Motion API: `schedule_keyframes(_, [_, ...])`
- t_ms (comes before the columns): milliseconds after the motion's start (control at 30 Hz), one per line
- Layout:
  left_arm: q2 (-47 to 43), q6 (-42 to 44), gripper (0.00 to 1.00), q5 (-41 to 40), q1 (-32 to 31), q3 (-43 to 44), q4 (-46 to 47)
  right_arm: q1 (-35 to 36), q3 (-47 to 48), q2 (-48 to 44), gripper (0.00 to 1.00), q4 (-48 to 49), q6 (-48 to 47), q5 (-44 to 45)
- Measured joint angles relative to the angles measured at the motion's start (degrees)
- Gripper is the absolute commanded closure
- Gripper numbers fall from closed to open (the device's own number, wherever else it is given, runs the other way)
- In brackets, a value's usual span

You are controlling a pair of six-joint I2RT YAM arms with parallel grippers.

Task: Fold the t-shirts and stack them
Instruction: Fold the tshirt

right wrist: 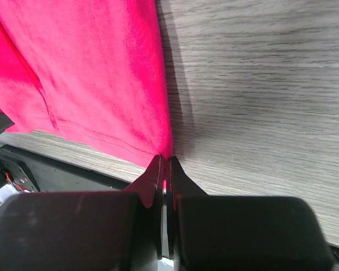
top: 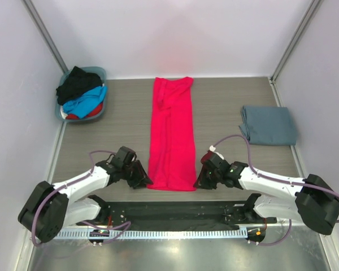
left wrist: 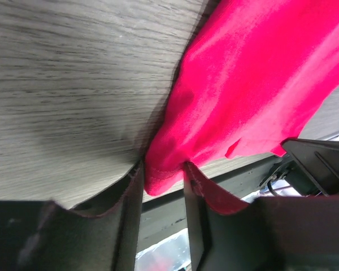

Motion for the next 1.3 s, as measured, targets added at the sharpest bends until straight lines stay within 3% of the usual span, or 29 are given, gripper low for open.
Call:
schedule_keyframes(67, [0.63, -0.07, 0.80, 0.04, -0.26, -0.11, 0.46, 0.02, 0.00, 0.00, 0.99, -0.02, -0.02, -0.02])
schedule_keyframes(100, [0.74, -0.13, 0.99, 0.07, -0.35, -0.31, 0.70, 0.00, 0.00, 0.00, 0.99, -0.04, -0.02, -0.02])
schedule_keyframes(133, [0.81, -0.48, 1.00, 0.13, -0.37, -0.57, 0.94, 0.02, 0.00, 0.00, 0.99, -0.09, -0.02, -0.02])
schedule_keyframes(333, [-2.80, -0.07, 1.00, 0.00, -2.01, 0.33, -2.21, 0.00, 1.44, -1.18, 0.99, -3.21, -0.02, -0.44])
schedule_keyframes(600, [-3.56, 0.22, 1.00, -0.42, -2.47, 10.71, -8.07, -0.66, 9.88, -2.12, 0.99, -7.30, -1.84, 0.24])
schedule_keyframes(900, [9.90, 2.86, 1.00, 0.52, 4.72, 21.68, -8.37, -16.26, 19.98, 6.62, 0.99, -9.49, -11.85, -1.38])
schedule_keyframes(1300, [33.03, 9.18, 1.00, 2.45, 14.95, 44.59, -8.04, -27.21, 39.04, 28.63, 0.99, -9.66, -23.63, -6.05])
